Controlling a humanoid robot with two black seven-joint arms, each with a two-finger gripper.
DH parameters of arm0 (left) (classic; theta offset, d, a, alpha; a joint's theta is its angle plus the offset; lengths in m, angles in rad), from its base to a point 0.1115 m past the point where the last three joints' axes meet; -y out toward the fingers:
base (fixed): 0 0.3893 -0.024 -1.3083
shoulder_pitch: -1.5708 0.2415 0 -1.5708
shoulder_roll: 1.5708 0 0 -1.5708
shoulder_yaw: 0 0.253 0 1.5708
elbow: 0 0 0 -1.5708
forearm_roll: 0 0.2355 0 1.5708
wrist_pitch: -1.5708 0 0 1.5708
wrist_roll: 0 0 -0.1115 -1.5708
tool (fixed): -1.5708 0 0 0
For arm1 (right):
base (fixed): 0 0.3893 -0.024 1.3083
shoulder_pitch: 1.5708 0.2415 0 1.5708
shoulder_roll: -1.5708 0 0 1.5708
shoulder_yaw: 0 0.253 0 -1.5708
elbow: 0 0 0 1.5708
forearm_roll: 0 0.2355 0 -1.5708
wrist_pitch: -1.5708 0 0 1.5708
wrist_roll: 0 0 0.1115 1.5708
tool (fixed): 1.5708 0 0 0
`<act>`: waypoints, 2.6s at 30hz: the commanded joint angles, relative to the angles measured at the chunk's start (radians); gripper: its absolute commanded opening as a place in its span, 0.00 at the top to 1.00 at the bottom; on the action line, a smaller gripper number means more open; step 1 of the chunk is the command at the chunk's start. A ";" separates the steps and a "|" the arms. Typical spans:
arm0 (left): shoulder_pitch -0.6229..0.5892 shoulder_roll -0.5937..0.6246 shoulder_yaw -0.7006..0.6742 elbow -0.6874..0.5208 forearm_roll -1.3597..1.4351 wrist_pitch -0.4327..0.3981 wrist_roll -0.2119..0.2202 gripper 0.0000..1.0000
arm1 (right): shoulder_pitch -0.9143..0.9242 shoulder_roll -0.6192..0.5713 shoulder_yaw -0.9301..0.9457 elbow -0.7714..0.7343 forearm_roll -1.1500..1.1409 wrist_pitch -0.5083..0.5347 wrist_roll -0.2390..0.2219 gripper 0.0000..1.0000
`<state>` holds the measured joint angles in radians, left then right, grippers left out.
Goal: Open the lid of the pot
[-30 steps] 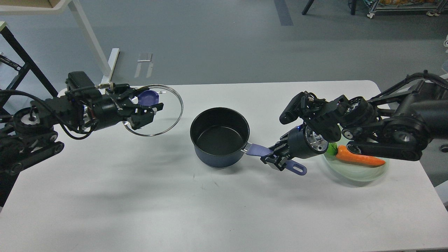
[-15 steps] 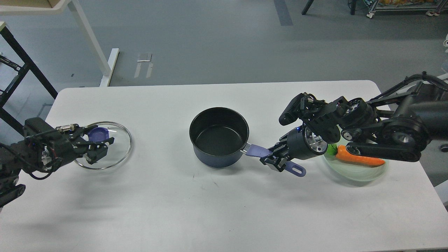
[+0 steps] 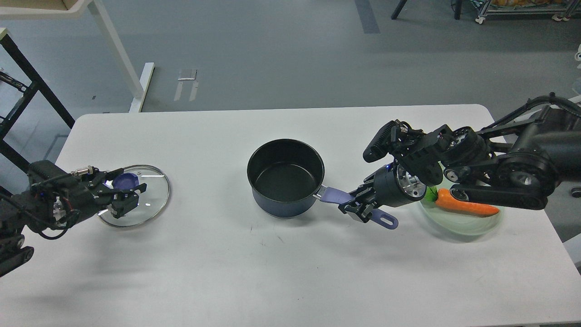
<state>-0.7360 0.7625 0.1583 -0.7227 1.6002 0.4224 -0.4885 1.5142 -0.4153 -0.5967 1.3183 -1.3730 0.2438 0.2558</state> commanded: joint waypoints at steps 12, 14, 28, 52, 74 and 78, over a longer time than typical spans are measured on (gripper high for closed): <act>-0.127 0.012 -0.013 -0.001 -0.293 -0.008 0.000 0.01 | 0.001 -0.071 0.112 -0.002 0.049 -0.050 0.000 0.01; -0.169 0.011 -0.016 -0.001 -0.411 -0.014 0.000 0.01 | 0.003 -0.101 0.156 -0.005 0.124 -0.061 0.000 0.01; -0.303 -0.127 -0.025 -0.001 -1.219 -0.277 0.000 0.01 | -0.222 -0.326 0.774 -0.086 0.429 -0.075 -0.004 0.01; -0.229 -0.292 -0.299 0.111 -1.829 -0.596 0.062 0.01 | -0.554 -0.177 1.058 -0.415 1.528 -0.193 0.002 0.00; -0.077 -0.302 -0.534 -0.006 -1.856 -0.659 0.057 0.01 | -0.818 0.173 1.595 -0.521 1.551 -0.149 -0.007 0.00; -0.072 -0.302 -0.554 -0.011 -1.859 -0.656 0.054 0.01 | -0.821 0.170 1.577 -0.519 1.549 -0.147 -0.009 0.00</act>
<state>-0.8123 0.4598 -0.3848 -0.7283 -0.2564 -0.2369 -0.4320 0.6949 -0.2434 0.9912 0.7976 0.1778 0.0950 0.2468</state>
